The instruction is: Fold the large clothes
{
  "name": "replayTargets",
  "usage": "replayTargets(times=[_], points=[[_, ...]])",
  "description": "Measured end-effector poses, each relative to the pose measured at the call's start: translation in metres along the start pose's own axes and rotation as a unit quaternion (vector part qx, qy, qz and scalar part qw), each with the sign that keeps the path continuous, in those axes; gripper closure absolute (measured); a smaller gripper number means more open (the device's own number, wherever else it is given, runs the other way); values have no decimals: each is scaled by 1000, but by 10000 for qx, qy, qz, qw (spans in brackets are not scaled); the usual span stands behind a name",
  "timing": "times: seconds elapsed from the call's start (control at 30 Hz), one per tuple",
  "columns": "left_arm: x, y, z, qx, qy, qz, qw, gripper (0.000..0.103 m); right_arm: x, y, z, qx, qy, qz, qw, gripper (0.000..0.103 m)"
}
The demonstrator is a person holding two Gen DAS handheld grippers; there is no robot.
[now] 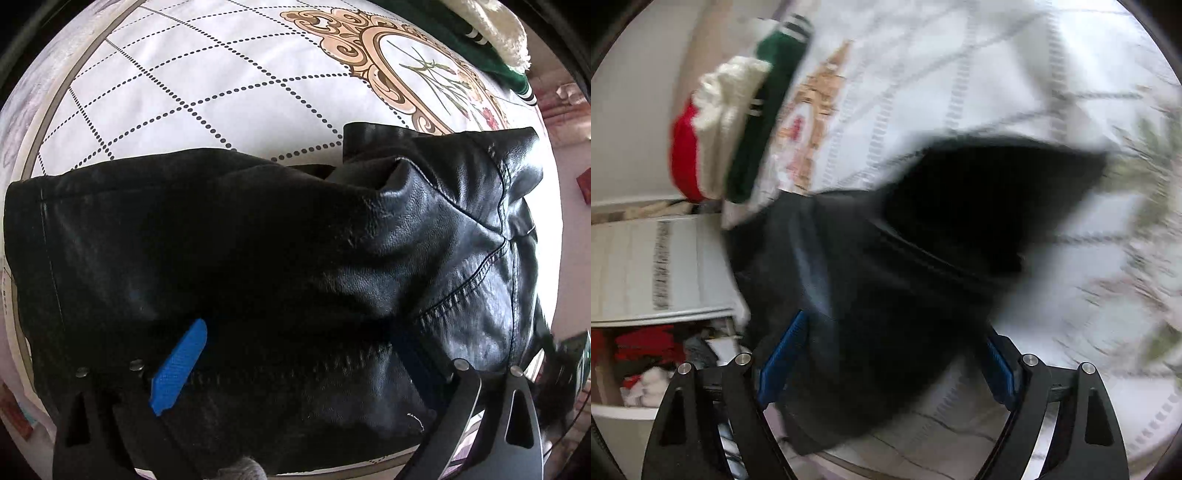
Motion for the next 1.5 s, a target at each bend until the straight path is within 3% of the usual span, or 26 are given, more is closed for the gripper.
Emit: replayTargets(times=[0.07,0.13,0.17,0.23,0.43,0.6,0.8,0.97,1.03,1.17,1.27,1.37,1.5], points=[[-5,6,5,-1,44,45,10000,1,8,4,17,135,199,167,9996,30],[-2,12,9,-50,116,55,9999,1,14,8,26,81,176,190,9996,52],[-1,15,9,-79,151,19,9999,1,16,10,30,79,115,269,9995,75],[1,21,8,-87,125,-45,9999,1,22,13,26,-1,336,530,9980,85],[-36,27,8,-73,-59,256,9996,1,47,16,-41,-485,657,797,9935,89],[-53,28,23,-66,-42,377,9993,1,54,33,-104,-1085,139,340,9934,89],[-60,30,49,-61,181,421,9989,0,92,27,-115,-1074,-345,-380,9929,89],[-62,32,48,-92,-72,302,9995,0,151,-2,-116,-1075,-523,-1286,9845,89],[-46,30,31,-128,-259,157,9995,0,169,-15,-116,-1049,-602,-1627,9792,89],[8,16,-33,-636,-448,-458,9959,0,220,-49,-99,-863,-811,-2409,9633,89],[71,-8,-88,-1000,-329,-1086,9885,0,245,-93,-84,-564,-919,-3084,9451,89],[128,-43,-131,-1314,-20,-1624,9779,0,277,-142,-43,-114,-1061,-3850,9167,89],[189,-93,-179,-1692,386,-2298,9576,0,291,-225,39,590,-1411,-4874,8597,88]])
Point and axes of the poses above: each gripper's, at about its wrist camera, not at the fingertips, and z roughly the way its jaws point, x to its left, y to its top, the point moved 4 cm from there along z, roughly the way its jaws point, and after that the axes turned 9 degrees about -y, right-handed, at the moved point
